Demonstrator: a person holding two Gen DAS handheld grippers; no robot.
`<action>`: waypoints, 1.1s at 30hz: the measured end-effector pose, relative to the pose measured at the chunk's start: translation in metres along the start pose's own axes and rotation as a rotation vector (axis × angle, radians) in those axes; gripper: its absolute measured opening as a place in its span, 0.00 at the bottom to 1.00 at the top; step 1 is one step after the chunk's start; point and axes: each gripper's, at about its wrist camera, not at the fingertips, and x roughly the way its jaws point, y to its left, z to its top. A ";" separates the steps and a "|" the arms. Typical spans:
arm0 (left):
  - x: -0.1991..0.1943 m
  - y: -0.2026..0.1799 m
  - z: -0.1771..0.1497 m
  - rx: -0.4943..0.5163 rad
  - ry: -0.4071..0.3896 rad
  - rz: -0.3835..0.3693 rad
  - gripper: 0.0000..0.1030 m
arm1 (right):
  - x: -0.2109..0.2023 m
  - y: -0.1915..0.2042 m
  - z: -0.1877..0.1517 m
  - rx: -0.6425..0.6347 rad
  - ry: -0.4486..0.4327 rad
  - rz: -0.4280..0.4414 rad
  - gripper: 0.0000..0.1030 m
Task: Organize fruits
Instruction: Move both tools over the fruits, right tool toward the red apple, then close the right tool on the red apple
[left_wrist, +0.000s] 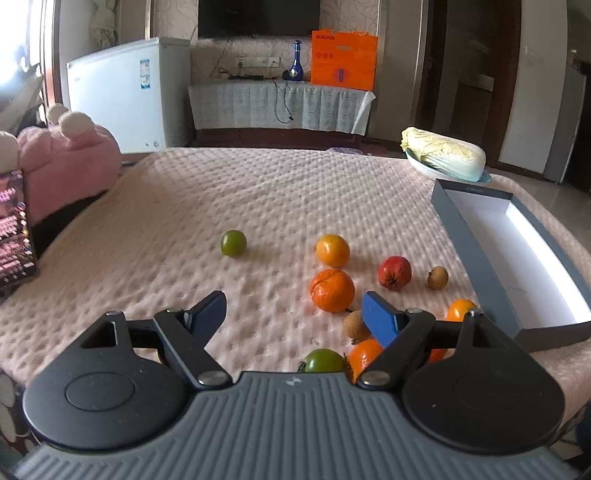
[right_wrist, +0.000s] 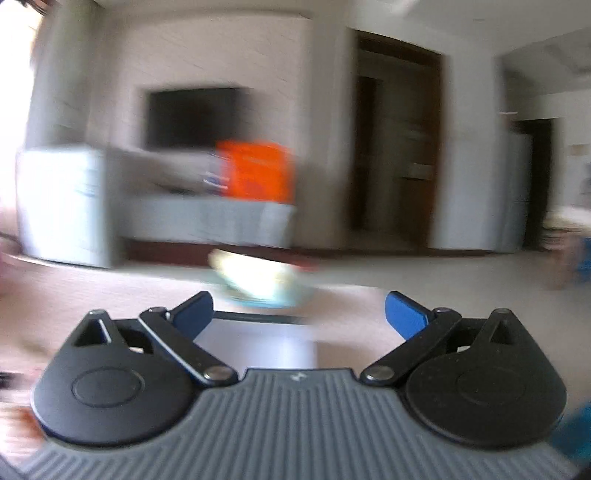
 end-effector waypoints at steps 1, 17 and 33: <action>-0.003 -0.002 -0.001 0.008 -0.003 0.004 0.82 | -0.006 0.020 -0.007 -0.031 0.012 0.076 0.98; -0.023 0.019 -0.009 0.048 -0.014 -0.004 0.80 | 0.032 0.112 -0.074 -0.166 0.391 0.387 0.42; -0.015 0.010 -0.014 0.113 0.014 -0.049 0.80 | 0.075 0.138 -0.093 -0.218 0.500 0.336 0.37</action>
